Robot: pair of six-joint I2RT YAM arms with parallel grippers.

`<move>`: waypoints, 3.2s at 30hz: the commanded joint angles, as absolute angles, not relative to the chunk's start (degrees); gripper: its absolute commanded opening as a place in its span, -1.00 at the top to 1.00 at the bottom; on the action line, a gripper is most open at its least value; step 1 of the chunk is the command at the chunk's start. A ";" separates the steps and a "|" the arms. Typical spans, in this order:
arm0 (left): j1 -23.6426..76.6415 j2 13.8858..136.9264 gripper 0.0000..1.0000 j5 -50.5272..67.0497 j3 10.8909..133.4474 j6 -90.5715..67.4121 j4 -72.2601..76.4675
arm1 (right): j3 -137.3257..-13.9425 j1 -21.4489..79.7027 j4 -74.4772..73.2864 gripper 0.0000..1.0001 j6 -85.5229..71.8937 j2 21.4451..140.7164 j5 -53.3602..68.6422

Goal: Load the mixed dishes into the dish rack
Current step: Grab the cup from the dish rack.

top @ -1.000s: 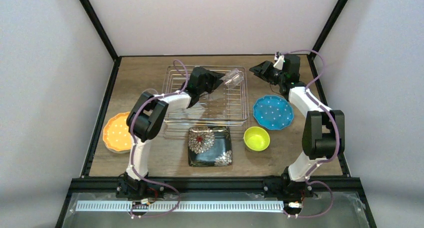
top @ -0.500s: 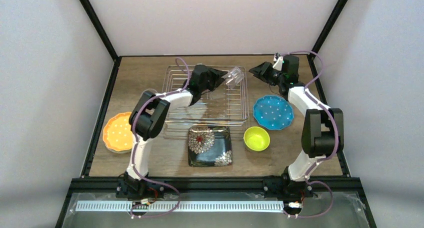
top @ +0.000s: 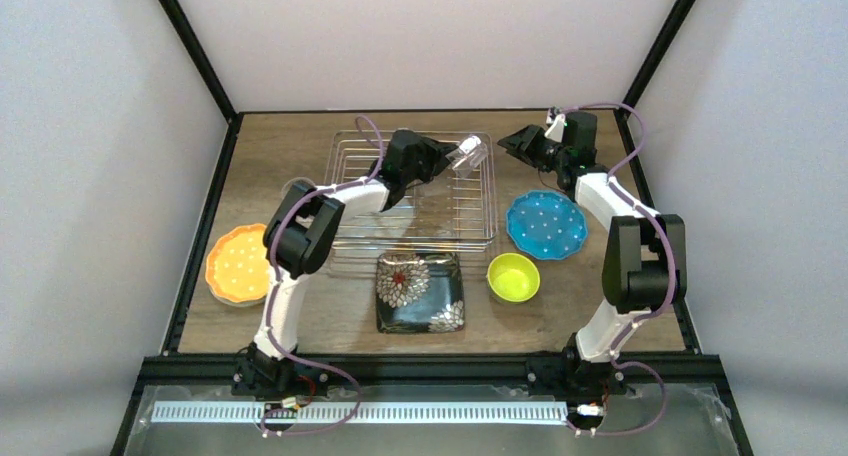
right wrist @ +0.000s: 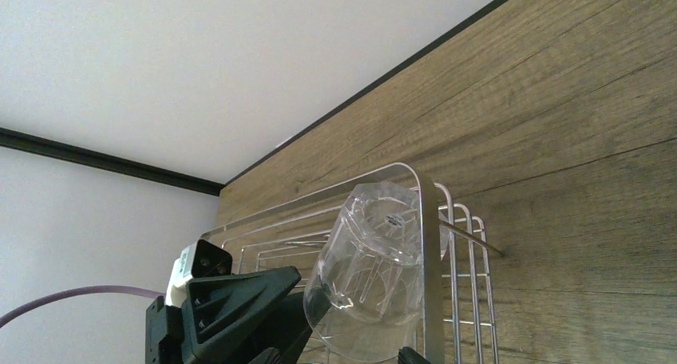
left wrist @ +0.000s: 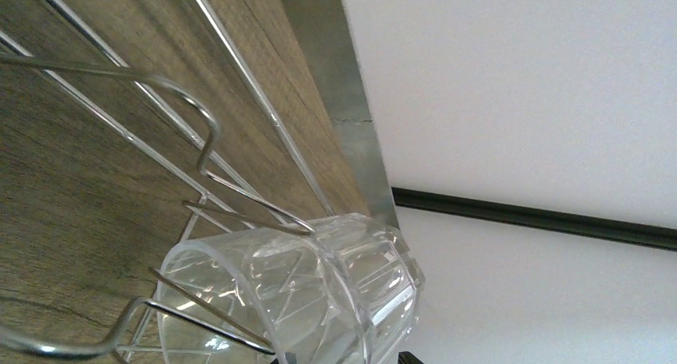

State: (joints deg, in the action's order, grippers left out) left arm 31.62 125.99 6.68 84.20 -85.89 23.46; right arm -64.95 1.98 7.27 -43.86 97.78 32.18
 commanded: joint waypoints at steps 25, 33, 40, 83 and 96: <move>32.43 125.98 0.56 5.29 79.63 -87.59 34.16 | -66.38 2.29 6.62 -0.24 -41.51 97.49 30.85; 32.45 125.22 0.94 4.92 77.67 -88.00 38.36 | -66.27 2.28 5.77 -0.22 -41.09 96.45 30.47; 32.52 124.96 0.94 4.90 76.37 -89.00 42.94 | -67.09 2.29 4.57 -0.22 -40.67 95.55 30.00; 31.90 113.48 0.94 11.71 73.44 -93.46 47.44 | -65.26 2.29 10.08 -0.99 -40.44 93.21 41.55; 32.08 110.72 0.94 16.48 71.74 -94.62 48.54 | -64.00 2.29 12.11 -0.99 -41.83 91.24 44.06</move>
